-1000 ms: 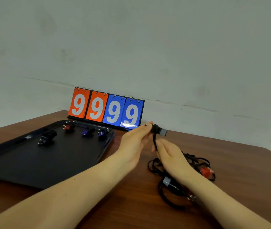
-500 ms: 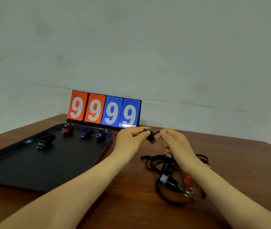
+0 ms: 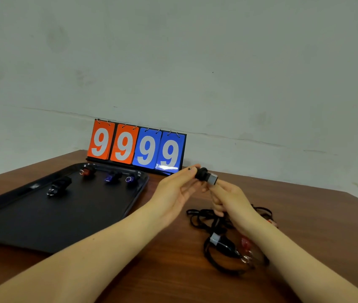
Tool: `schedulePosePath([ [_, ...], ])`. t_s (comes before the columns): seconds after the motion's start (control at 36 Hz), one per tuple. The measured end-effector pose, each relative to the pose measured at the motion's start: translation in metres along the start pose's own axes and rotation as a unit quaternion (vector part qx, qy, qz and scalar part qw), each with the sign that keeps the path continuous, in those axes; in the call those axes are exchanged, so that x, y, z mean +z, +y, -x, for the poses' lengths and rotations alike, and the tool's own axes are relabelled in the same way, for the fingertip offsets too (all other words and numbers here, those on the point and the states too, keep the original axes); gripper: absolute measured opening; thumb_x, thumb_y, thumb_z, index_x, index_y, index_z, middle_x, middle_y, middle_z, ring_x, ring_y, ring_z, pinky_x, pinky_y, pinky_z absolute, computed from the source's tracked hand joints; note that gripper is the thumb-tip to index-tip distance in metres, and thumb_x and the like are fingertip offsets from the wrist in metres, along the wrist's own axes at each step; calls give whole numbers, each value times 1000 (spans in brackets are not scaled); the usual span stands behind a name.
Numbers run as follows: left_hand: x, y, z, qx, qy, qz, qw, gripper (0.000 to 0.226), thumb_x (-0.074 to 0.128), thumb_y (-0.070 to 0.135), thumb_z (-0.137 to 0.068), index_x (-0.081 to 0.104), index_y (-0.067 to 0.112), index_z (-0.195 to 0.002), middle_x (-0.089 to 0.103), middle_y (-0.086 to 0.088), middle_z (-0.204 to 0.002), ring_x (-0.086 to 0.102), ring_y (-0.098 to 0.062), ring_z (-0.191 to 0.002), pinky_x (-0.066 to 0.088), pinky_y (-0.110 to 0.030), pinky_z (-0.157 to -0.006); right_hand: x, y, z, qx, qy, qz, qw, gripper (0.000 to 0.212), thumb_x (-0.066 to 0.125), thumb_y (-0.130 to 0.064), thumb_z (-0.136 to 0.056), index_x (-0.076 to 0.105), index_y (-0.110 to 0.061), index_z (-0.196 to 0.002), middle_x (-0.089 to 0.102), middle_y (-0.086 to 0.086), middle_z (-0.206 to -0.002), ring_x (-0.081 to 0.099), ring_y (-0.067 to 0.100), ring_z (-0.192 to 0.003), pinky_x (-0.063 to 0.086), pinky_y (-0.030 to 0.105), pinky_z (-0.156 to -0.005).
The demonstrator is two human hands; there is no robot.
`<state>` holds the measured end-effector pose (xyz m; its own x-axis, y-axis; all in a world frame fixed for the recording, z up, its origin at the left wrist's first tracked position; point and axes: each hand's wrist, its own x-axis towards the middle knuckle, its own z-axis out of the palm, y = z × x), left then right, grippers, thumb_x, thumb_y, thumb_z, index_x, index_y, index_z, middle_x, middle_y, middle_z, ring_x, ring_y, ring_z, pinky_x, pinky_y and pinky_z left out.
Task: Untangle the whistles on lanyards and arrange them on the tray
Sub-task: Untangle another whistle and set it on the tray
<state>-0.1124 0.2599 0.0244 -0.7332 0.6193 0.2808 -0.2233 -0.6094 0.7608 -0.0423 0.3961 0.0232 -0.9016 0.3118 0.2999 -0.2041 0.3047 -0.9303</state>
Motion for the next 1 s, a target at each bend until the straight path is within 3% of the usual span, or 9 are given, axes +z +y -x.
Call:
schedulePosePath([
  [0.14,-7,0,-4,14,35,-48,998,18,57,9,-94,69,7,-106,71,-11,-106,70,-15,-93,57,-24,-80,11,-1,8,-91,-17,242,966,26,46,-28,-100,68,-22,-88,48,-19,-43,44,0,-42,33,11,-50],
  [0.22,-9,0,-6,27,52,-53,997,18,58,7,-93,69,9,-106,72,-9,-106,70,-15,-96,53,-29,-92,13,-1,10,-98,-42,295,950,30,40,-31,-102,68,-24,-94,50,-20,-46,50,-5,-49,35,11,-56],
  [0.31,-11,-4,-7,33,62,-113,991,18,60,10,-92,70,14,-107,73,-6,-106,69,-14,-99,52,-29,-93,15,0,13,-102,-68,334,935,31,38,-31,-102,68,-24,-100,53,-27,-52,52,-8,-58,37,11,-61],
  [0.42,-13,-9,-8,60,69,-242,966,19,62,14,-91,71,23,-104,70,-3,-110,65,-15,-106,54,-29,-90,15,0,14,-122,-94,342,927,31,39,-32,-102,69,-23,-98,49,-11,-54,48,-2,-55,36,15,-59],
  [0.5,-14,-8,-9,78,73,-266,958,20,62,11,-91,71,19,-108,68,-5,-112,65,-13,-105,56,-21,-81,13,-4,14,-143,-60,299,942,31,41,-28,-101,68,-22,-87,53,-5,-57,49,3,-54,39,19,-58],
  [0.56,-14,-7,-9,87,78,-269,956,21,62,10,-91,70,16,-109,68,-5,-110,65,-13,-103,56,-19,-78,9,-7,12,-135,-23,237,962,32,43,-24,-100,66,-14,-81,54,-12,-54,48,2,-51,36,19,-54],
  [0.75,-11,-3,-9,72,75,-240,965,18,62,7,-91,71,14,-105,68,-7,-110,65,-14,-102,56,-17,-74,-10,-10,2,-60,74,21,995,32,47,-25,-99,58,-11,-72,33,-7,-47,26,9,-42,24,27,-47],
  [1.0,2,-2,-1,14,-35,-225,974,22,59,10,-93,69,7,-113,69,-13,-113,69,-18,-101,56,-24,-81,-15,-6,-3,-49,90,-28,994,30,49,-24,-99,55,-10,-72,32,-5,-48,26,10,-41,26,23,-42],
])
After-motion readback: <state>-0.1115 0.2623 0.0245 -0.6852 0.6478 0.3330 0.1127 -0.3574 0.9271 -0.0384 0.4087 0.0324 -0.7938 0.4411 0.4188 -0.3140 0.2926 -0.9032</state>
